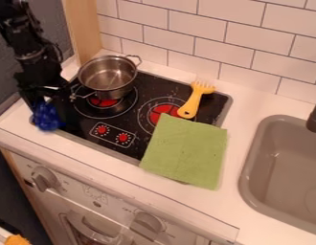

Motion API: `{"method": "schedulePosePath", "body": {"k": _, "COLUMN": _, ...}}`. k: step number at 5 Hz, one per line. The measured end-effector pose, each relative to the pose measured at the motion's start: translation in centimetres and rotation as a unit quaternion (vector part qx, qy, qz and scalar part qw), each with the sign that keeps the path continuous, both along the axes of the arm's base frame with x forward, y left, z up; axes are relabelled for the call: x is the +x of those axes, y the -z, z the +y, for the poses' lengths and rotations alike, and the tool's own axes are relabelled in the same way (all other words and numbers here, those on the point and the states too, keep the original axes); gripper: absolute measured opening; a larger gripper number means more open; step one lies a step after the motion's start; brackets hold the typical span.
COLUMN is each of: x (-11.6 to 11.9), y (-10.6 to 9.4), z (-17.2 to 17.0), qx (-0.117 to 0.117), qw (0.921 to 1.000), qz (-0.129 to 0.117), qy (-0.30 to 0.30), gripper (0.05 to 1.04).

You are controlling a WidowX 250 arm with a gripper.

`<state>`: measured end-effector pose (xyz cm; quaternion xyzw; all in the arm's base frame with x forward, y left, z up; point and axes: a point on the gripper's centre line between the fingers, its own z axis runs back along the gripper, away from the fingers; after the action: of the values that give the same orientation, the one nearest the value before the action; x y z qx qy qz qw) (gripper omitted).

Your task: Move the blue berry on the green cloth

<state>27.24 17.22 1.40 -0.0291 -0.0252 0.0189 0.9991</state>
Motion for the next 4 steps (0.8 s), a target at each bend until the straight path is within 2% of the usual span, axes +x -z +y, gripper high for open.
{"method": "schedulePosePath", "body": {"k": 2, "x": 0.3, "y": -3.3, "z": -1.7, "qx": 0.037, "qw": 0.9989, "qz": -0.029, "qy": 0.002, "gripper": 0.368}}
{"method": "schedulePosePath", "body": {"k": 3, "x": 1.3, "y": -5.2, "z": -4.9, "qx": 0.044, "qw": 0.9974, "qz": -0.05, "qy": 0.028, "gripper": 0.239}}
{"method": "schedulePosePath", "body": {"k": 4, "x": 1.2, "y": -5.3, "z": -5.8, "qx": 0.049, "qw": 0.9977, "qz": -0.039, "qy": 0.024, "gripper": 0.449}}
